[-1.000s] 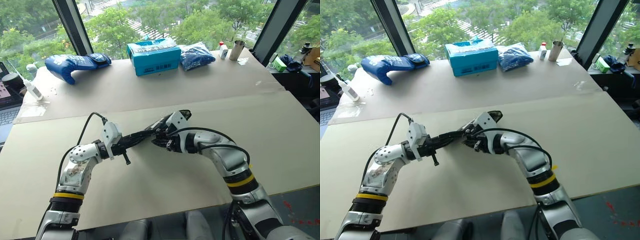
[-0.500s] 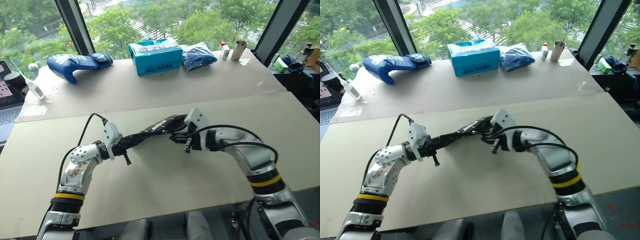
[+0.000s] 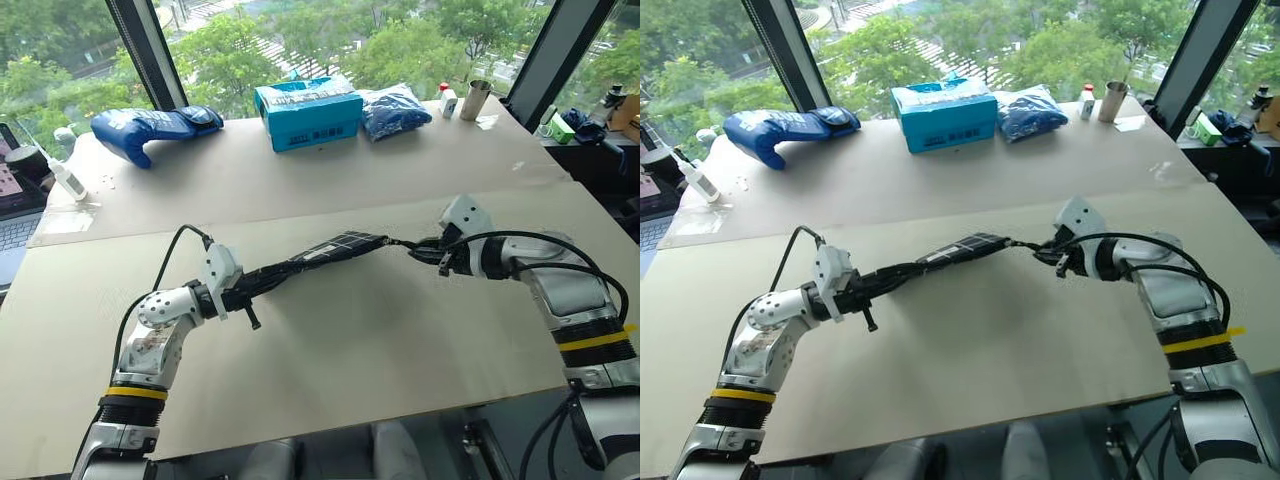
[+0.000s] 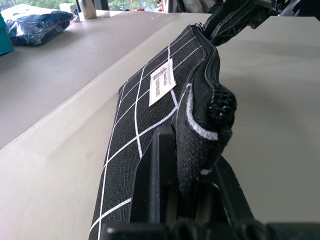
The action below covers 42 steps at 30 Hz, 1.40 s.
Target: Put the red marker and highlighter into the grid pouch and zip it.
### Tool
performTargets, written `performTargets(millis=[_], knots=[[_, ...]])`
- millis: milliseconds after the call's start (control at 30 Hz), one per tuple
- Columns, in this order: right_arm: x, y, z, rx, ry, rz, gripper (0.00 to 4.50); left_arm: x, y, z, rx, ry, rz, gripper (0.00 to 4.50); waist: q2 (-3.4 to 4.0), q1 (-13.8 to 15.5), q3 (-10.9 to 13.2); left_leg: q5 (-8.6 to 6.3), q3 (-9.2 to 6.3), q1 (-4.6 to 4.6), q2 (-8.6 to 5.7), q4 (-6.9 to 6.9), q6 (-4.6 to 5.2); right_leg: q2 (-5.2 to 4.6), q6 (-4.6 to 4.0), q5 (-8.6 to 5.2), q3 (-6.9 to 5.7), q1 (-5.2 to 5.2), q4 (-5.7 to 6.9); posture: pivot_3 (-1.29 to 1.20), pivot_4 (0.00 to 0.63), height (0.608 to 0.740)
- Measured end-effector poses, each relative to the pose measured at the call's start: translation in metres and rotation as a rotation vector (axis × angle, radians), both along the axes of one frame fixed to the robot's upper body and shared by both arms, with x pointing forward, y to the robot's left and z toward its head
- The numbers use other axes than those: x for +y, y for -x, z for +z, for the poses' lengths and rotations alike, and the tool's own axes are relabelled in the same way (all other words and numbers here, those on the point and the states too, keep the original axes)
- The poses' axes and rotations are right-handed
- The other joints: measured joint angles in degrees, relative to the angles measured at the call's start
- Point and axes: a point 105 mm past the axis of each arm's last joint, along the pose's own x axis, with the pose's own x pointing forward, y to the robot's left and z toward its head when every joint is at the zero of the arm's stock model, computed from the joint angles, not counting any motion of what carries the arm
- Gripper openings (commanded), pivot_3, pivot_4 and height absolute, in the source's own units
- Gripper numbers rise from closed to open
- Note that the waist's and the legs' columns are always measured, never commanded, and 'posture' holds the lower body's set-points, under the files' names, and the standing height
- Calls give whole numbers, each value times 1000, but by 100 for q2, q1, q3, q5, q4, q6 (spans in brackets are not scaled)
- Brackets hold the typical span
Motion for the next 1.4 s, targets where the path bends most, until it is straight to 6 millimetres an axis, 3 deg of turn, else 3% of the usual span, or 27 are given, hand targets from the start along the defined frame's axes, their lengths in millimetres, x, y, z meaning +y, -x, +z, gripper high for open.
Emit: performTargets(millis=[100, 233, 333, 433, 567, 833, 1000, 1200, 1233, 1400], knots=[[15, 17, -1, 70, -63, 87, 3118, -2, 2, -1, 3, -5, -21, 0, 0, 3, 0, 0, -8, 0, 0, 1, 1, 0, 0, 0, 1, 0, 1, 0, 150, 740], [4, 37, 6, 225, -171, 114, 3118, 0, 6, -3, 10, -51, -77, 0, 0, 22, 0, -3, -17, -1, -3, 4, 5, -1, 0, 0, 2, 1, 0, 0, 150, 740], [-12, 41, 24, 205, -201, 84, 3118, 2, 9, -3, 6, -79, -113, 0, 0, 24, 0, -3, -15, -1, -1, 3, 5, 0, 0, 0, 0, 1, 1, 0, 150, 740], [-22, 58, 37, 184, -229, 98, 3118, 1, 10, -1, -4, -109, -181, 0, 0, 46, 0, -3, -2, -1, 1, 0, 5, 0, 0, 0, -7, 1, 1, 0, 150, 740], [-21, 80, 22, 229, -207, 124, 3118, -9, 17, -1, -43, -138, -296, 0, -1, 67, 1, -4, 7, -1, 0, 6, 7, -1, 1, 1, -1, 4, 1, 0, 150, 740], [-22, 77, 19, 193, -217, 62, 3118, -12, 19, -19, -82, -206, -408, 0, -2, 65, 1, -5, 32, 2, 4, 10, 10, -1, 1, 4, 2, 5, 2, 0, 150, 740], [-23, 77, 15, 189, -208, 31, 3157, -17, 12, -31, -103, -212, -416, 1826, -3, 111, 2, -11, 34, -3, 3, 27, 19, -1, 4, 7, 2, 8, 1, 0, 150, 740], [-25, 75, 14, 186, -208, 18, 3157, -16, 10, -28, -130, -208, -393, 3976, -3, 120, 2, -12, 34, -2, 4, 27, 20, -1, 4, 7, 2, 8, 2, 0, 150, 740], [-25, 75, 14, 188, -208, 17, 3157, -13, 10, -28, -129, -217, -387, 4210, -3, 113, 2, -12, 35, -2, 5, 26, 20, -1, 4, 7, 2, 7, 2, 0, 150, 740], [-37, 71, 11, 200, -209, -23, 3157, 29, 22, -26, -35, -249, -300, 4210, -2, 53, 2, -19, 15, 1, 27, 26, 33, 1, 5, 6, 2, 5, 2, 0, 150, 740]])
